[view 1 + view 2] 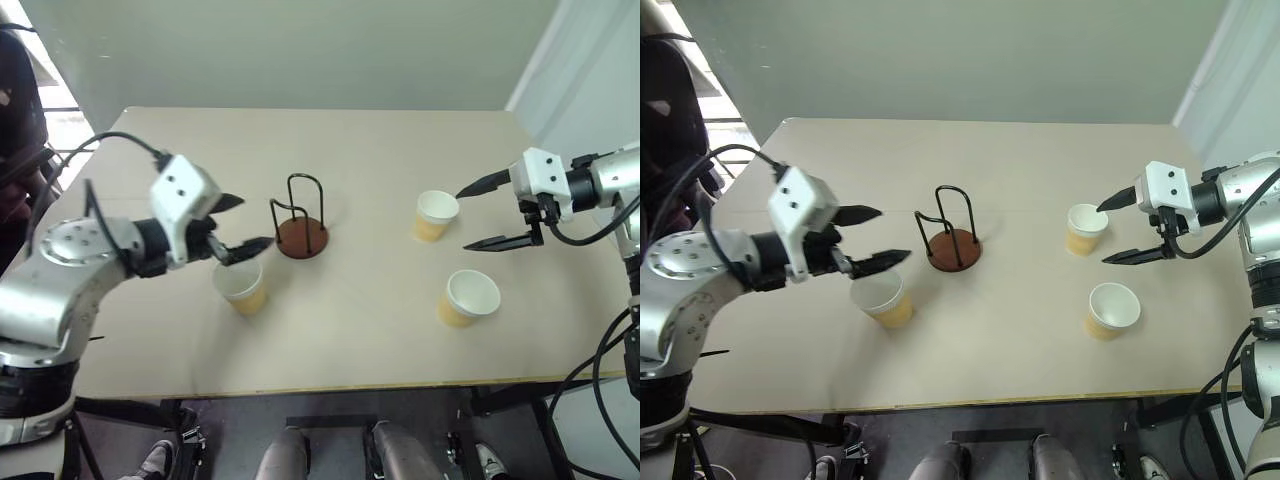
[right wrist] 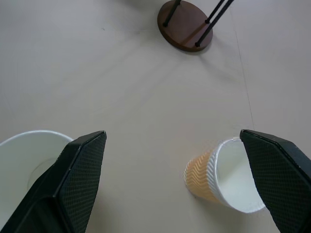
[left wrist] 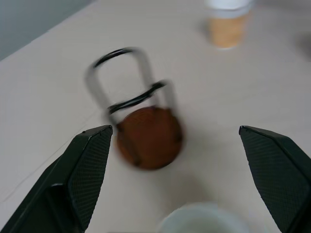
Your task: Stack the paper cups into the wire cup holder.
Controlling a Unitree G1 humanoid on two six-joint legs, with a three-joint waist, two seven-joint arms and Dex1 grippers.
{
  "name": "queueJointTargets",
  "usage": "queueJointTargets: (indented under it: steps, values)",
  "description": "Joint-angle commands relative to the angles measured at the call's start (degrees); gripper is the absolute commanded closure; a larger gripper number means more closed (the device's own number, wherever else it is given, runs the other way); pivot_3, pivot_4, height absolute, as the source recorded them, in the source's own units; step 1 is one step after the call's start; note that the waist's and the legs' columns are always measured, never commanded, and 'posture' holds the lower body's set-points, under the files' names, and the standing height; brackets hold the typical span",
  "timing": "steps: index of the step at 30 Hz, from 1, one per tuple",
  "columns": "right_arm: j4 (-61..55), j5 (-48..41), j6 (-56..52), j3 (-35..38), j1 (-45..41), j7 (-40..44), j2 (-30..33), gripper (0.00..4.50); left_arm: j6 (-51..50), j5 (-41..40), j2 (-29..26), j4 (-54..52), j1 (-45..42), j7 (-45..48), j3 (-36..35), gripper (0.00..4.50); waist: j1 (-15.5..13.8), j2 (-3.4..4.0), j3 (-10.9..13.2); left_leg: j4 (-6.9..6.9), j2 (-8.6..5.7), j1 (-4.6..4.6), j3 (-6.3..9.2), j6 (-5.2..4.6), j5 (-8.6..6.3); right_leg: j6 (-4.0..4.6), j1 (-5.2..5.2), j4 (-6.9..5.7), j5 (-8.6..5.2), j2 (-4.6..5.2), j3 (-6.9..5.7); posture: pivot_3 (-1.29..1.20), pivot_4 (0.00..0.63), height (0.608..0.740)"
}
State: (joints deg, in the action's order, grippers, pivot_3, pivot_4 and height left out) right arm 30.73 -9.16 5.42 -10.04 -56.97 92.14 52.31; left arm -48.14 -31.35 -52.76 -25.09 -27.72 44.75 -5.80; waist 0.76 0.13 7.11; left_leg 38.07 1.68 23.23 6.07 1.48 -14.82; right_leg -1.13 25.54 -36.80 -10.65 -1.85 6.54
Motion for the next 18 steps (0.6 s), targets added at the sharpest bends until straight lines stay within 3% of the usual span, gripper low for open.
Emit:
queueJointTargets:
  steps: [1, 6, 18]
  values:
    - [-2.19, -0.45, -0.28, 2.38, -0.64, 0.1, 1.19, 0.0, -0.76, 1.44, -0.22, 0.01, -1.97, -1.89, 0.15, 0.02, 0.01, 0.0, 0.0, -0.01, 0.05, -0.01, 0.01, 0.03, 0.02, -0.01, 0.0, 0.01, 0.0, -0.05, -0.01, 0.0, 0.15, 0.74]
    - [-2.87, -0.46, -0.69, 2.54, -0.25, -0.09, 1.2, 0.0, -1.66, 3.35, 1.1, 0.62, -3.01, -3.93, 3.08, 0.02, -0.1, 0.01, 0.01, 0.0, 0.08, -0.12, 0.02, 0.05, 0.09, -0.03, -0.08, -0.06, 0.02, -0.08, -0.01, 0.0, 0.15, 0.74]
    - [-2.76, -0.42, -0.44, 2.78, -0.21, -0.42, 0.97, 0.0, -7.61, 6.38, 11.29, 4.37, -9.02, -11.09, 10.33, 0.02, -0.57, 0.01, 0.01, 0.28, 0.0, -0.24, 0.0, 0.02, 0.15, -0.12, -0.36, -0.03, 0.09, -0.03, 0.05, 0.0, 0.15, 0.74]
